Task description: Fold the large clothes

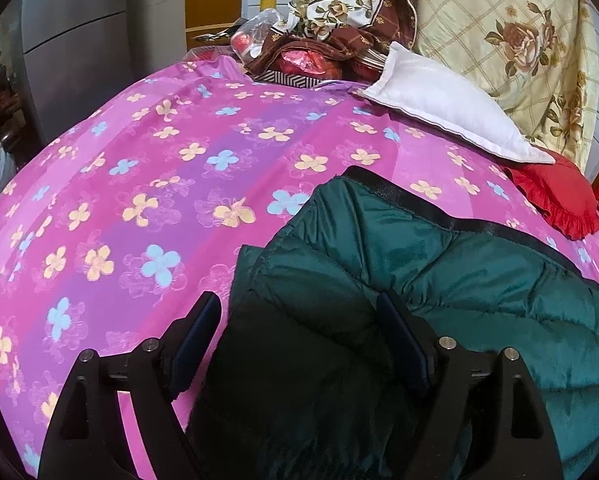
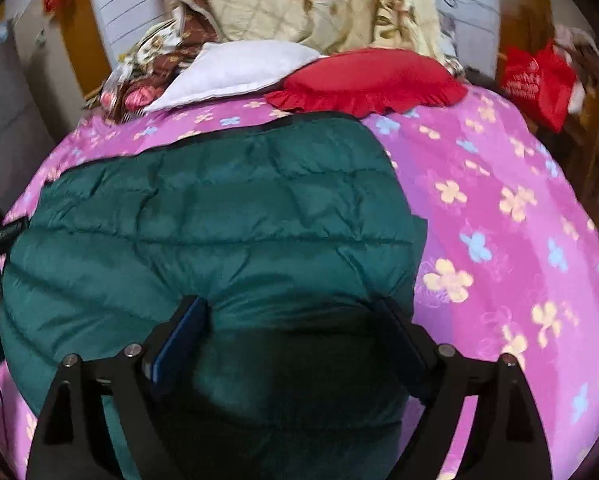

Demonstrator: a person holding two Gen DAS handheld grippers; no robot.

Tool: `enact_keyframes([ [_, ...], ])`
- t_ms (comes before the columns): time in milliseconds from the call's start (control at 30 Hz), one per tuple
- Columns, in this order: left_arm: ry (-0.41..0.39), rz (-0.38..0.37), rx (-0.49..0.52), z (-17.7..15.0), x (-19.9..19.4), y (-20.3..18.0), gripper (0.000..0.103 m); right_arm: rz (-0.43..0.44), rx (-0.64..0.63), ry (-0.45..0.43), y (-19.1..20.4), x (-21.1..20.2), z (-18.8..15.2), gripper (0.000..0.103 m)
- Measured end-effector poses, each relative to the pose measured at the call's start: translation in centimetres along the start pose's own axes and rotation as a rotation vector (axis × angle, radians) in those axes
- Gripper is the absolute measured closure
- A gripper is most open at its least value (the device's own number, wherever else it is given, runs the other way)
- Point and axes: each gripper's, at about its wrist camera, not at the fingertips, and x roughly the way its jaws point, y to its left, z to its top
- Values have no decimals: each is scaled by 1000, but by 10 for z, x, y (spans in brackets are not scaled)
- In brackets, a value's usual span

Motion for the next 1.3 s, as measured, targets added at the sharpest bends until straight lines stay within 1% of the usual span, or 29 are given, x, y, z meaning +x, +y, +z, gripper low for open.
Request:
enact_keyframes([
  [100,9,-36,-12,-2,-15,10,40,-9,-10,3,2,-3,1,12],
  [200,1,-73,-29,-9,-34,21,40,-8,0,-13,1,-18,-1,11],
  [300,-7,-99,-37,-17,-50,30,40,20,20,-38,0,-36,-3,10],
  [467,0,-155,-70,-28,-67,42,40,42,47,-36,-1,-48,-3,8],
  [600,-1,-165,-74,-31,-74,45,40,66,98,-33,-5,-53,-3,7],
  [900,25,-194,-81,-36,-66,48,40,47,76,-22,0,-52,-2,5],
  [1067,62,-228,-100,-38,-49,52,40,38,101,2,-12,-40,-2,5],
  [1167,67,-258,-102,-39,-40,53,40,39,129,28,-22,-27,-4,3],
  [1200,68,-269,-102,-39,-39,53,39,44,138,35,-26,-22,-4,3],
  [1233,71,-278,-103,-39,-36,52,36,51,147,39,-29,-18,-5,1],
  [1300,84,-300,-113,-39,-29,53,30,71,168,47,-37,-8,-6,0],
])
